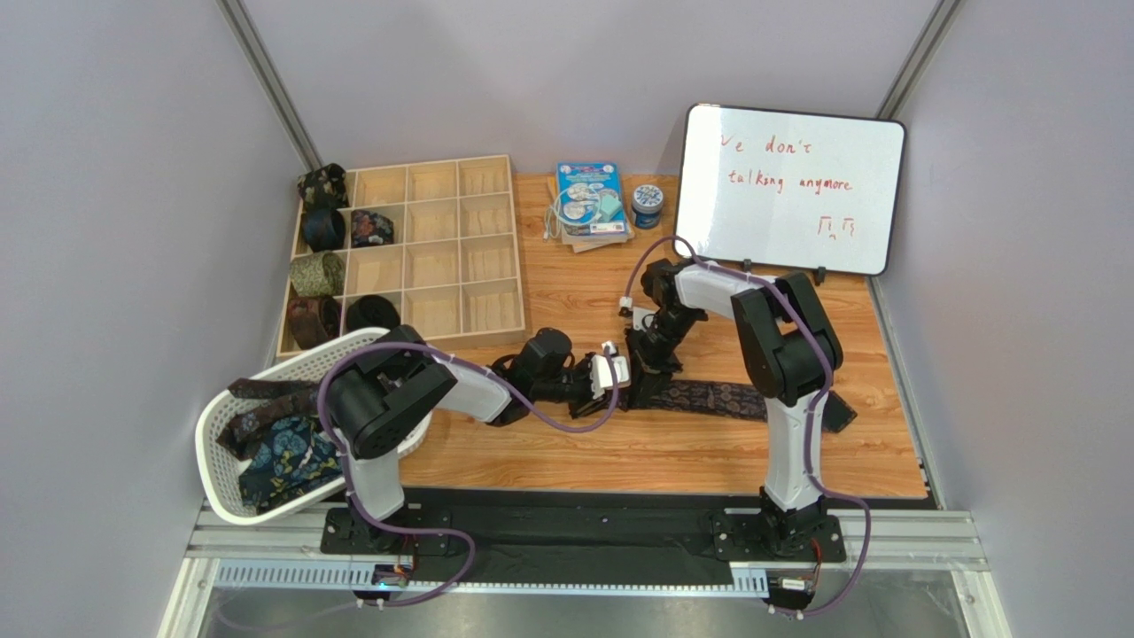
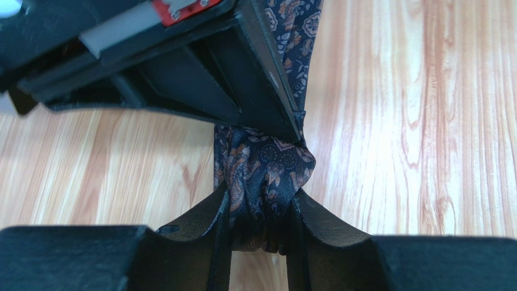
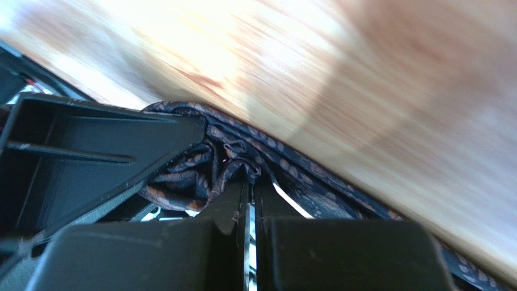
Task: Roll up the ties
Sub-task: Roll the tie at the center of the board.
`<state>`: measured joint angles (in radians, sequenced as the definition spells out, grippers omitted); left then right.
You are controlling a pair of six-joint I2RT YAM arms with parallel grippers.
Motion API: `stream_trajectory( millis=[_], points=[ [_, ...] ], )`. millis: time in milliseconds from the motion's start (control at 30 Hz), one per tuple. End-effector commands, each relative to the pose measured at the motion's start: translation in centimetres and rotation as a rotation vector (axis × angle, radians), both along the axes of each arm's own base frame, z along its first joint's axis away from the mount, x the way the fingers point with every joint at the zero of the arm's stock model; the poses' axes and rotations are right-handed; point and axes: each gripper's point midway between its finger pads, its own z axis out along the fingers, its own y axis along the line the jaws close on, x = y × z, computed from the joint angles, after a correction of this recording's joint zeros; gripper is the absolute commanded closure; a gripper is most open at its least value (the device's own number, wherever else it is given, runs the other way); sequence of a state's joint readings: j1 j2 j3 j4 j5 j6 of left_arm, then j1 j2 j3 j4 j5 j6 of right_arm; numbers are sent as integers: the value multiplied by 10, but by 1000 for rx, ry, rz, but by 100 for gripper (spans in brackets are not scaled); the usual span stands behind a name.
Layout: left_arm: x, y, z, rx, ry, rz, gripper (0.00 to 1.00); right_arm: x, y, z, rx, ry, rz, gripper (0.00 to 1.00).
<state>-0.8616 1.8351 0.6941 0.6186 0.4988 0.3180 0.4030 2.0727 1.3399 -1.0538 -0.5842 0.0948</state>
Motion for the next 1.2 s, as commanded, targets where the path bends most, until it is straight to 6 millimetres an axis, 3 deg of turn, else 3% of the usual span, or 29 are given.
stream_trajectory(
  millis=[0,100,233,500,600,733,933,1000,1067,1167],
  points=[
    [-11,21,-10,40,147,135,76,40,14,-1,51,-173,-13,100],
    [-16,25,-9,34,194,159,78,44,17,8,80,-185,13,97],
    [-21,24,-11,35,216,151,78,47,20,22,131,-186,18,79],
    [-22,23,-13,36,223,147,79,46,20,20,123,-171,8,73],
    [-22,24,-15,41,223,145,78,46,16,15,99,-173,3,77],
    [-20,26,-16,50,217,162,76,40,4,0,23,-169,-13,100],
    [-12,27,4,10,185,207,49,32,-15,-19,-86,-168,4,100],
    [-11,26,12,-11,176,206,45,33,-17,-24,-105,-164,5,100],
    [-12,28,18,-32,170,200,32,36,-17,-26,-116,-167,1,100],
    [-14,28,22,-56,145,180,28,36,-17,-28,-123,-171,9,100]
  ],
)
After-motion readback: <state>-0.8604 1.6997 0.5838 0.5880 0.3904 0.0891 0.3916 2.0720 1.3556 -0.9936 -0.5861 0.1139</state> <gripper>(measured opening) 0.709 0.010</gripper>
